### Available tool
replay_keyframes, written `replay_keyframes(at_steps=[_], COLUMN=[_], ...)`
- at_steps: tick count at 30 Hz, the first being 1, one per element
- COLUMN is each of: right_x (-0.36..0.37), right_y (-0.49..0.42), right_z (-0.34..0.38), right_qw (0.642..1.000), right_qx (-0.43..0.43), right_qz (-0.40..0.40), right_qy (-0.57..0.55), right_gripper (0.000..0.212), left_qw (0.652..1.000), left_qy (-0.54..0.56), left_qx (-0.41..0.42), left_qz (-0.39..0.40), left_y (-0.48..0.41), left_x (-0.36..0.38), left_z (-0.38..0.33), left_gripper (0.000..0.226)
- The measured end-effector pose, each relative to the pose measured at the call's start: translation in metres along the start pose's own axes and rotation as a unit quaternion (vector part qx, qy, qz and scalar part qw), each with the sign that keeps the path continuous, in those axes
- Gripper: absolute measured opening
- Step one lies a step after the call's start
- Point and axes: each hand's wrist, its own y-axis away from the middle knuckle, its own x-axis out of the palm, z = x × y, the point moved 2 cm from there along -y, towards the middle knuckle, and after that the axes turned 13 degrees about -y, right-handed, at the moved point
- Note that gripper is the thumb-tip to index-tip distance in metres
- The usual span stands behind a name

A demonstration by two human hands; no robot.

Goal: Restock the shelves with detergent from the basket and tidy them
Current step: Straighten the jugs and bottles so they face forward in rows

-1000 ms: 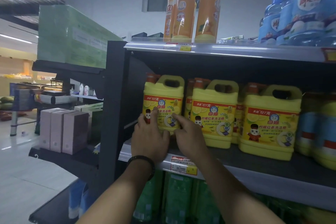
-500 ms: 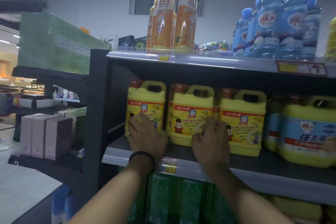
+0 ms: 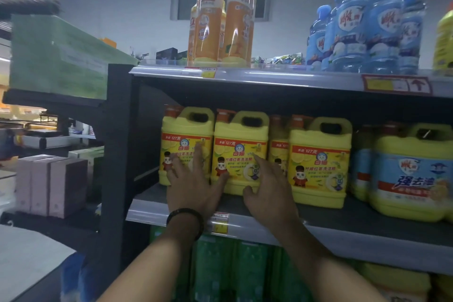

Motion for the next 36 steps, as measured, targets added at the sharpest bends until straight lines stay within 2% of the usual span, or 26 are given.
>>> replay_keyframes(at_steps=[6, 8, 10, 12, 15, 17, 19, 23, 29, 36], right_x=[-0.002, -0.009, -0.023, -0.045, -0.085, -0.105, -0.111, -0.11, -0.107, -0.111], right_y=[-0.001, 0.0, 0.006, 0.015, 0.021, 0.02, 0.02, 0.02, 0.017, 0.018], right_z=[0.001, 0.005, 0.006, -0.006, -0.035, -0.044, -0.048, -0.062, -0.074, -0.077], right_qw=[1.0, 0.999, 0.994, 0.987, 0.975, 0.967, 0.962, 0.96, 0.977, 0.992], right_qx=[0.002, -0.003, -0.047, -0.08, -0.073, -0.039, 0.001, 0.069, 0.115, 0.076], right_qz=[0.01, 0.03, 0.037, 0.001, -0.099, -0.143, -0.174, -0.216, -0.154, -0.09], right_qy=[-0.003, 0.029, 0.096, 0.14, 0.185, 0.209, 0.213, 0.166, 0.087, 0.054], right_gripper=[0.078, 0.07, 0.055, 0.045, 0.042, 0.047, 0.054, 0.066, 0.094, 0.091], left_qw=[1.0, 1.0, 0.999, 0.997, 0.99, 0.983, 0.98, 0.989, 0.99, 0.989], left_qy=[-0.014, -0.02, -0.036, -0.067, -0.081, -0.067, -0.046, -0.025, -0.041, -0.03], left_qx=[-0.006, -0.004, -0.009, 0.004, 0.084, 0.154, 0.18, 0.14, 0.133, 0.144], left_qz=[0.009, 0.012, -0.002, -0.045, -0.08, -0.075, -0.063, -0.031, -0.004, 0.006], left_y=[-0.004, -0.003, -0.002, 0.0, 0.012, 0.029, 0.044, 0.052, 0.054, 0.051], left_x=[0.003, 0.003, 0.0, -0.005, -0.014, -0.015, -0.01, 0.009, 0.012, 0.015], left_z=[0.002, 0.002, 0.002, -0.003, -0.039, -0.075, -0.102, -0.118, -0.118, -0.116], left_gripper=[0.103, 0.098, 0.089, 0.077, 0.069, 0.069, 0.068, 0.074, 0.083, 0.086])
